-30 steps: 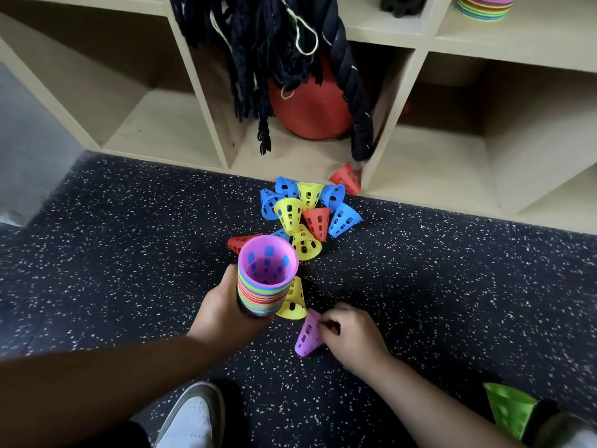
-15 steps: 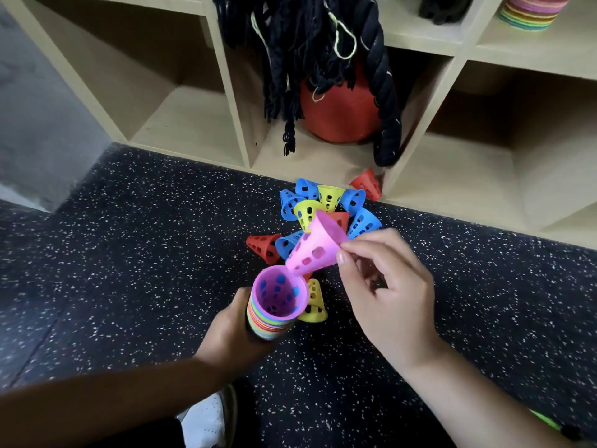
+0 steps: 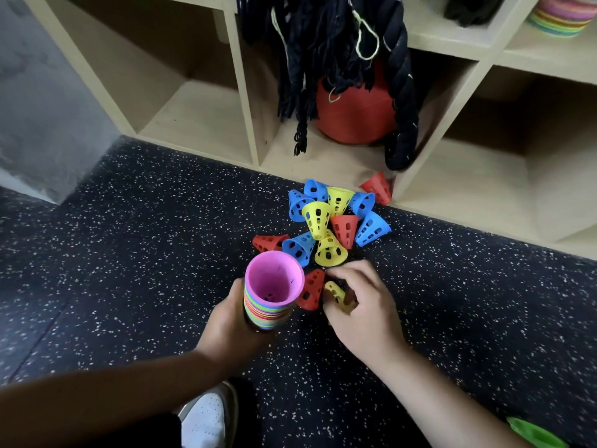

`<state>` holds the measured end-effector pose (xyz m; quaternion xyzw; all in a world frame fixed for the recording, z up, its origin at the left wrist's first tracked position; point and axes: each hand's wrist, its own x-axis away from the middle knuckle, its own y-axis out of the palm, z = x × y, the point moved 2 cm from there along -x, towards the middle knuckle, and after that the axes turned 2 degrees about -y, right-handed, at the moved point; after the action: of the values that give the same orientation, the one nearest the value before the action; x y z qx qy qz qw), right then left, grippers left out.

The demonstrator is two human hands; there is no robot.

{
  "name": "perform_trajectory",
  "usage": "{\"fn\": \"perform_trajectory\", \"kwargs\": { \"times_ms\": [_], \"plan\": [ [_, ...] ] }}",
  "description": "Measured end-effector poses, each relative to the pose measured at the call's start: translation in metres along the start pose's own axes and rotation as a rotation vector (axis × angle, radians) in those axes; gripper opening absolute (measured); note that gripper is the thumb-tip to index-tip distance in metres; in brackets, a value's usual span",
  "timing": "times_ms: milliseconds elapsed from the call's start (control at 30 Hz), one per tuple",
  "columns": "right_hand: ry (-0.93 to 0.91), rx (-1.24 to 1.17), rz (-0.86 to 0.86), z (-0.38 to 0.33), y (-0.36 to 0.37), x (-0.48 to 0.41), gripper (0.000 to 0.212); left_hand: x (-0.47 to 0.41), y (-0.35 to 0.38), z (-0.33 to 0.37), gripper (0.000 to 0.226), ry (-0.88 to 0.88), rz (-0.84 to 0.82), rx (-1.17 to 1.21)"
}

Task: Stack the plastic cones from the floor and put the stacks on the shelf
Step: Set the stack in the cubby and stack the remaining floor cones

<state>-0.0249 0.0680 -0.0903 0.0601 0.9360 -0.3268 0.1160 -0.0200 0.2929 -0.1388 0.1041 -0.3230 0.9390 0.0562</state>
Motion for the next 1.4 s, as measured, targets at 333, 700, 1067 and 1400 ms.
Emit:
{"fn": "perform_trajectory", "kwargs": {
  "times_ms": [333,700,1067,1400],
  "plan": [
    [0.292,0.274,-0.29,0.079,0.013,0.013,0.042,-0.007,-0.002,-0.002,0.07,-0.032,-0.005,-0.017],
    [0.282,0.446,-0.224,0.122,-0.012,-0.004,0.031,-0.011,0.003,-0.003,0.068,-0.003,-0.001,-0.033],
    [0.312,-0.077,0.091,0.029,-0.038,-0.035,0.025,-0.013,0.008,-0.009,0.071,0.028,-0.012,-0.029],
    [0.165,-0.205,-0.141,-0.052,-0.024,-0.053,0.027,-0.009,0.012,0.002,0.067,0.034,-0.006,0.01]
  ]
}}
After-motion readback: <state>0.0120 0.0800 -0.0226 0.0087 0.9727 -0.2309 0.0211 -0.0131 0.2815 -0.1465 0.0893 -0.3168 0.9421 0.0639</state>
